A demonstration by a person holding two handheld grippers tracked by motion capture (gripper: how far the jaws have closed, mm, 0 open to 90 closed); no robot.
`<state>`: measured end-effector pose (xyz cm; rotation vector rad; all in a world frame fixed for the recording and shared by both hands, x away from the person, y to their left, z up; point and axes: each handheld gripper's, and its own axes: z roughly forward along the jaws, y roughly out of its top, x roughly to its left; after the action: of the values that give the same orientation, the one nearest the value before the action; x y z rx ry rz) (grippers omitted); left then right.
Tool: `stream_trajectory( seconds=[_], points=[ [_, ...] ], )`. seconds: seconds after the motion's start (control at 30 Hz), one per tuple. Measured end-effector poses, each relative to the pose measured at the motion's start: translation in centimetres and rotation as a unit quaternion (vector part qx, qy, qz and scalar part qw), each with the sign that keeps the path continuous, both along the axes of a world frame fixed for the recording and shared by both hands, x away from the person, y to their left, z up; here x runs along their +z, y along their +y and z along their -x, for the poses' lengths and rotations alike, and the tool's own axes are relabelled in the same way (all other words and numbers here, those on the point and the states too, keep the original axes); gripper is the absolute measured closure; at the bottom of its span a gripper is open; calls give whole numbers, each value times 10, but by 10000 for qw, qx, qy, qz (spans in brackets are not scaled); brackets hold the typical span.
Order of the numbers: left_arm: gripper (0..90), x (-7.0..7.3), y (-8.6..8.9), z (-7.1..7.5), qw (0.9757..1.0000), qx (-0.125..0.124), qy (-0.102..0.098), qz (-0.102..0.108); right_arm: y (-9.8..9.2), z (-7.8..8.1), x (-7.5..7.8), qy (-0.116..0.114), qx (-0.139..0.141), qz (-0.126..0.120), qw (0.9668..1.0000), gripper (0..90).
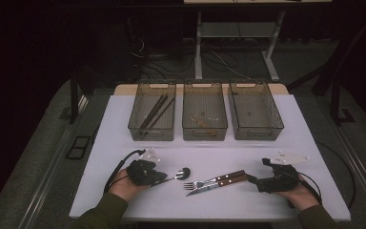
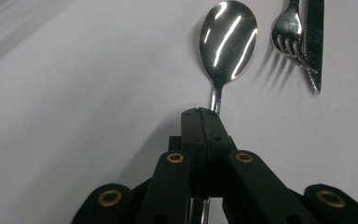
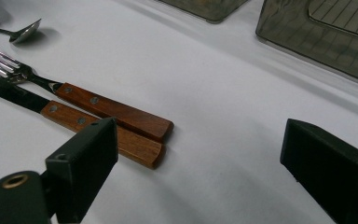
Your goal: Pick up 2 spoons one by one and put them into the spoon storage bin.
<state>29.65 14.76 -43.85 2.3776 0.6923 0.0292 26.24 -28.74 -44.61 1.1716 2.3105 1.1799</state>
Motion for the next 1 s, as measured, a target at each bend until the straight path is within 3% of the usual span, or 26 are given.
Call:
stream_trajectory(
  seconds=[0.17,0.37,0.53,0.77,0.97,1.0],
  points=[
    [883,1,2,-2,9999,35,-44,103,0,0,0,-8,-4,-12,10000,107],
    [718,8,4,-4,9982,89,-270,537,1,0,0,-8,10,8,10000,107],
    [601,8,0,-7,9965,76,-271,783,2,0,0,-1,8,9,10000,107],
    [547,8,-13,-13,9944,80,-294,1016,2,-1,0,10,7,11,10000,107],
    [508,7,-27,-22,9940,39,-302,1046,2,-2,-1,9,-7,24,10000,107],
    [506,9,-37,-27,9936,18,-282,1098,2,-2,-1,8,-3,25,10000,107]
  ],
)
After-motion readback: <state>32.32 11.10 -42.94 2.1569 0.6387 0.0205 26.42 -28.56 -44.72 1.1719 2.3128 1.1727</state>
